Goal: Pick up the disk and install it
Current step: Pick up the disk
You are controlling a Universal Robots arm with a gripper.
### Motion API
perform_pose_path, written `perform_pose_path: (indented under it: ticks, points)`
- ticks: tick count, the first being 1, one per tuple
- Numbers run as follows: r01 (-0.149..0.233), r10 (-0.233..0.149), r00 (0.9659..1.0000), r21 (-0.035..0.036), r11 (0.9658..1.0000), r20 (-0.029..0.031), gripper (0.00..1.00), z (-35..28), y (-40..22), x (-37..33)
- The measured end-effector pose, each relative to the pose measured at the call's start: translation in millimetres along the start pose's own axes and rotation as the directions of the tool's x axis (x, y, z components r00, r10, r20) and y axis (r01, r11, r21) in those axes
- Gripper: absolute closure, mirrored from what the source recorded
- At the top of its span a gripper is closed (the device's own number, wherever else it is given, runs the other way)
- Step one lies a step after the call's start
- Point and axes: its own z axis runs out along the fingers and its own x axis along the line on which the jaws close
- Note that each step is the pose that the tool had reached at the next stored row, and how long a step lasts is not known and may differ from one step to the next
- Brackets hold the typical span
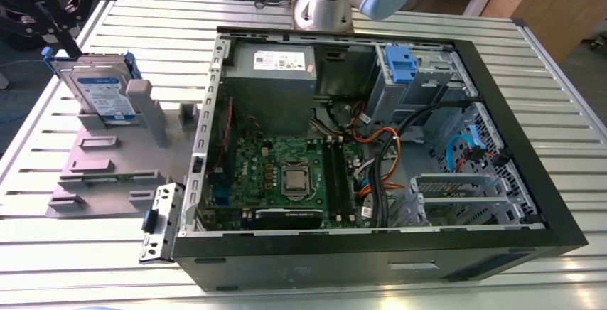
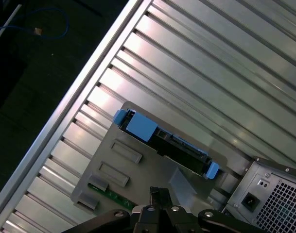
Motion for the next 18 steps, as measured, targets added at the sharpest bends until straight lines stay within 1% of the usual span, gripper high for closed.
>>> perform_pose_path:
  ticks: [18]
  points:
    - [0.014, -0.014, 0.9999, -0.0004, 0.9999, -0.0001, 0.89, 0.2, 0.0, 0.0]
